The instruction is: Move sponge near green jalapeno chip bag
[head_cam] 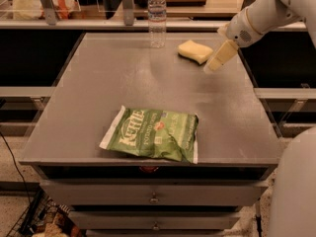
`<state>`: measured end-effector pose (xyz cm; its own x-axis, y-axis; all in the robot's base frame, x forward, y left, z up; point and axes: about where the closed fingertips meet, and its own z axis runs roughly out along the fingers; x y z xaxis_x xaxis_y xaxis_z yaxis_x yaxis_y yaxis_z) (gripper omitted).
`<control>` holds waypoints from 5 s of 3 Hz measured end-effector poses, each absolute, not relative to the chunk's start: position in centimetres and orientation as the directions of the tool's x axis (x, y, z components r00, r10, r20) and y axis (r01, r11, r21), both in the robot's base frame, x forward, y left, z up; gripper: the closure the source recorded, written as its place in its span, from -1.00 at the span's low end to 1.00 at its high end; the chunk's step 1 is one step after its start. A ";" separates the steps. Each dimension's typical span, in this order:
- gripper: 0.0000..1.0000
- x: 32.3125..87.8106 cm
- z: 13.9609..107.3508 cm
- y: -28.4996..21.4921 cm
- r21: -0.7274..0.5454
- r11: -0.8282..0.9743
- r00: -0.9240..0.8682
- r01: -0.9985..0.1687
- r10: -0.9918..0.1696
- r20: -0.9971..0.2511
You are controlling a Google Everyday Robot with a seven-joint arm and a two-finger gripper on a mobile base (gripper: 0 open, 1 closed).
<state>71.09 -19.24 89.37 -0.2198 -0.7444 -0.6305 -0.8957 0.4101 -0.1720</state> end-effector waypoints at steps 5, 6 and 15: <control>-0.65 80.4 84.3 -17.4 -0.164 0.664 -0.441 -0.730 -0.640 -0.629; -0.19 80.6 83.5 -17.6 -0.168 0.678 -0.470 -0.716 -0.645 -0.602; 1.00 71.9 91.4 -11.3 -0.126 0.237 -0.092 -0.963 -0.732 -0.675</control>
Offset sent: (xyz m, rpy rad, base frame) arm 0.0839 0.0152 -0.0290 0.1464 -0.0203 -0.1971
